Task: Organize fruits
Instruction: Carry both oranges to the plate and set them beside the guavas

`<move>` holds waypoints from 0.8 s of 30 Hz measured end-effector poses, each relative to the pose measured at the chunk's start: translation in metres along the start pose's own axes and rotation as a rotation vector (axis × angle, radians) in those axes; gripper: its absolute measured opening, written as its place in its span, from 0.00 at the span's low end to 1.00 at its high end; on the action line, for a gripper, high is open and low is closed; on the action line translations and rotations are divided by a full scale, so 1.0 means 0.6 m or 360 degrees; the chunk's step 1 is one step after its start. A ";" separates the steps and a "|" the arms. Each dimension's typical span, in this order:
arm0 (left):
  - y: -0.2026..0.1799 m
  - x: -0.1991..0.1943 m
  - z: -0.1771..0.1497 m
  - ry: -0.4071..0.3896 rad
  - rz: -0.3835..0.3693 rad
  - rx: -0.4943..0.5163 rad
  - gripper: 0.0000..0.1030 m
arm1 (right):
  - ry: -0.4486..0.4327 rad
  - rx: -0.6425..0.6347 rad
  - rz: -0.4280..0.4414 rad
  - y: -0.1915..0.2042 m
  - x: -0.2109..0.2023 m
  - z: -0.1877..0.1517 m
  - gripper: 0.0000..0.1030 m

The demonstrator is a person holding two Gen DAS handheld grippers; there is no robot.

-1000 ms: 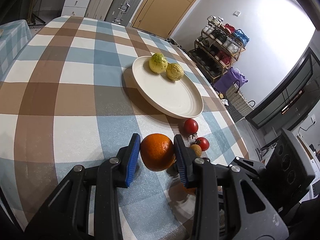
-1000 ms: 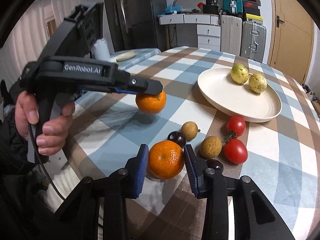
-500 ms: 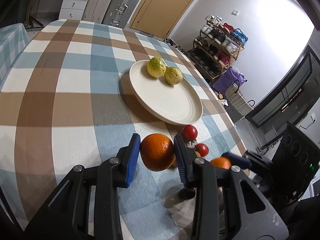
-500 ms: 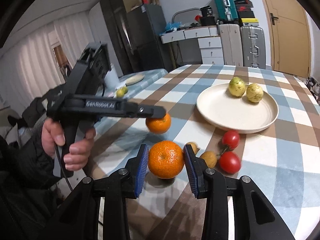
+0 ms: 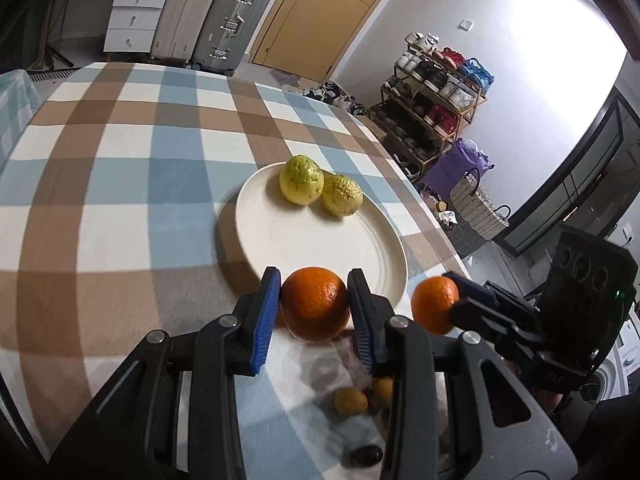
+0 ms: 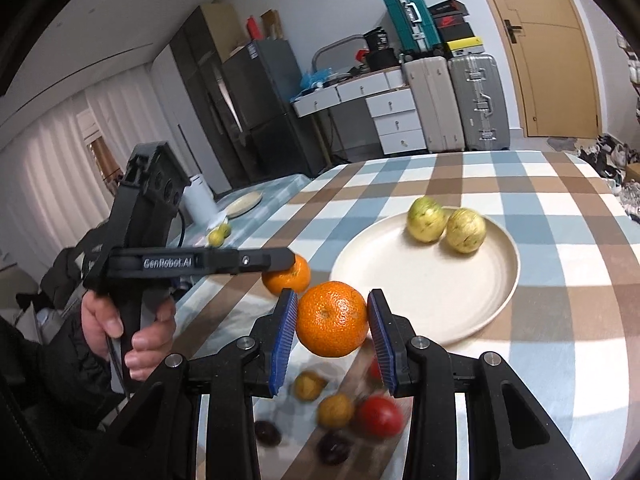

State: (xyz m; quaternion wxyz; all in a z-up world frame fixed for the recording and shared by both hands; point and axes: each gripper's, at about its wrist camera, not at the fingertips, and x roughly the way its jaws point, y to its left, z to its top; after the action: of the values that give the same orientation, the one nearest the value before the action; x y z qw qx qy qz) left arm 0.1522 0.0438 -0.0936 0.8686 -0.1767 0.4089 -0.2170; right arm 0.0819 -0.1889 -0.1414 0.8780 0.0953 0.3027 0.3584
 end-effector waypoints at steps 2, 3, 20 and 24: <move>-0.001 0.019 0.013 0.0016 -0.0011 -0.0002 0.31 | 0.0007 0.0018 -0.0014 -0.014 0.011 0.014 0.36; -0.002 0.028 0.019 0.0020 -0.0011 0.0001 0.31 | 0.0012 0.0031 -0.0021 -0.022 0.018 0.023 0.36; 0.017 0.131 0.066 0.0045 0.0108 0.0056 0.31 | 0.0175 0.0185 0.0028 -0.092 0.176 0.140 0.36; 0.019 0.137 0.073 0.0036 0.0123 0.0095 0.31 | 0.0223 0.0153 0.0015 -0.093 0.210 0.155 0.36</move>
State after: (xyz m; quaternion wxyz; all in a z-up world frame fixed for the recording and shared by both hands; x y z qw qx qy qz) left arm 0.2361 0.0161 -0.1248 0.8766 -0.1322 0.4185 -0.1973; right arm 0.2400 -0.1384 -0.1472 0.8473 0.1134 0.3799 0.3533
